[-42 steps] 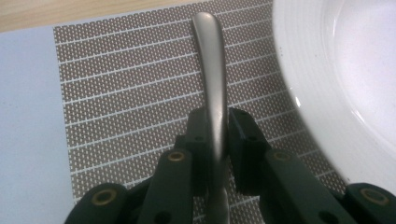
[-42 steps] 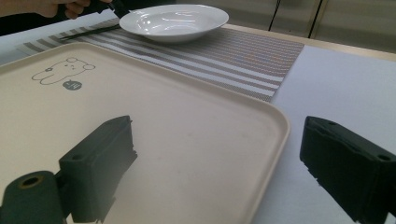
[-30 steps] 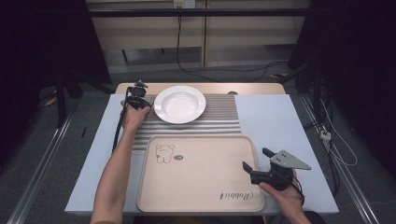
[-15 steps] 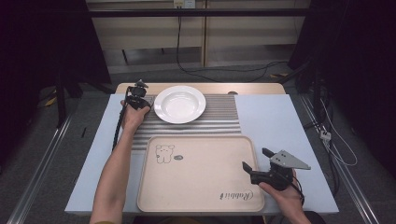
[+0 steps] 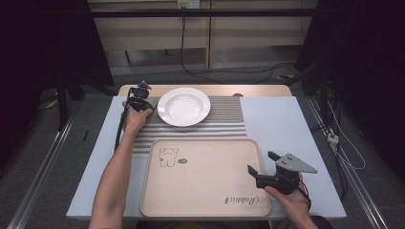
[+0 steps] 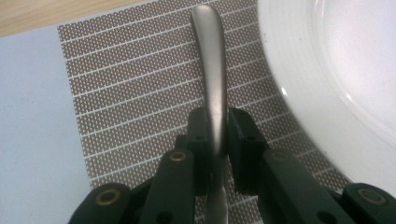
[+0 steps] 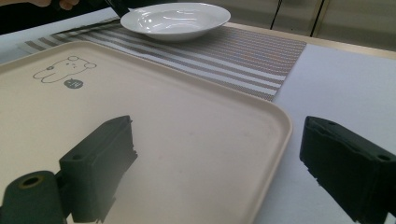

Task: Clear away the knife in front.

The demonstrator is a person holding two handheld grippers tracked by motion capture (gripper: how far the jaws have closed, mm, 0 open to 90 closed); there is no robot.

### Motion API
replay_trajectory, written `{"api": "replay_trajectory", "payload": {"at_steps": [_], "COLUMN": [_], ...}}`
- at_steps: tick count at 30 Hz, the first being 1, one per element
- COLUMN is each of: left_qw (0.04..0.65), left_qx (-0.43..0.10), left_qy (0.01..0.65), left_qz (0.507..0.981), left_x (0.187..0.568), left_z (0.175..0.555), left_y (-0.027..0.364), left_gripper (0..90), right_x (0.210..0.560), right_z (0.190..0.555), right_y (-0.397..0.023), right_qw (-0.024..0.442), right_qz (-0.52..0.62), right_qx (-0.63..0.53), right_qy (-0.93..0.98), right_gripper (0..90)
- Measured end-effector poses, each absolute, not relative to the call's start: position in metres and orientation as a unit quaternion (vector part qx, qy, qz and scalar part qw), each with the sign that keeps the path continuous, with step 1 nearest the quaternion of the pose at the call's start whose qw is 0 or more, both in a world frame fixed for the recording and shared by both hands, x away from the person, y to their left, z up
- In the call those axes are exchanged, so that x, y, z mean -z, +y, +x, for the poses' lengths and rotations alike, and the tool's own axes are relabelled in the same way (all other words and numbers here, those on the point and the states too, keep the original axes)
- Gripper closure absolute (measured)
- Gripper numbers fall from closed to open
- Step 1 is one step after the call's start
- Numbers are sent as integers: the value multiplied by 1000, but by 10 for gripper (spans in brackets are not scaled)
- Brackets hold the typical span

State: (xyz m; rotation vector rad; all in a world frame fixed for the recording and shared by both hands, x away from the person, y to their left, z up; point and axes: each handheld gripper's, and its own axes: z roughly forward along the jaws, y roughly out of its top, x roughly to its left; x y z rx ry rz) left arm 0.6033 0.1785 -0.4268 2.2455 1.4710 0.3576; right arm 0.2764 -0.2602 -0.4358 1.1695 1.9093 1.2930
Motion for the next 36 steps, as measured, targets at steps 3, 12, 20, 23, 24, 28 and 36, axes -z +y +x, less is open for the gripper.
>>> {"api": "replay_trajectory", "payload": {"at_steps": [3, 12, 20, 23, 24, 28, 36], "left_qw": [215, 218, 220, 224, 223, 223, 223], "left_qx": [-133, -137, -138, -138, -138, -135, -140], "left_qy": [531, 521, 515, 513, 514, 508, 499], "left_qz": [809, 814, 817, 817, 817, 821, 826], "left_x": [425, 414, 406, 403, 402, 399, 392], "left_z": [602, 596, 591, 587, 586, 581, 571], "left_y": [180, 184, 186, 186, 186, 186, 185], "left_gripper": [800, 800, 800, 800, 800, 800, 800], "right_x": [436, 436, 436, 436, 436, 436, 436], "right_z": [277, 277, 276, 276, 276, 277, 276], "right_y": [-260, -260, -259, -259, -259, -259, -258], "right_qw": [274, 274, 275, 275, 275, 275, 275], "right_qz": [435, 435, 435, 435, 434, 433, 432], "right_qx": [-480, -480, -480, -481, -481, -480, -480], "right_qy": [711, 711, 710, 710, 710, 712, 713], "right_gripper": [100, 100, 100, 100, 100, 100, 100]}}
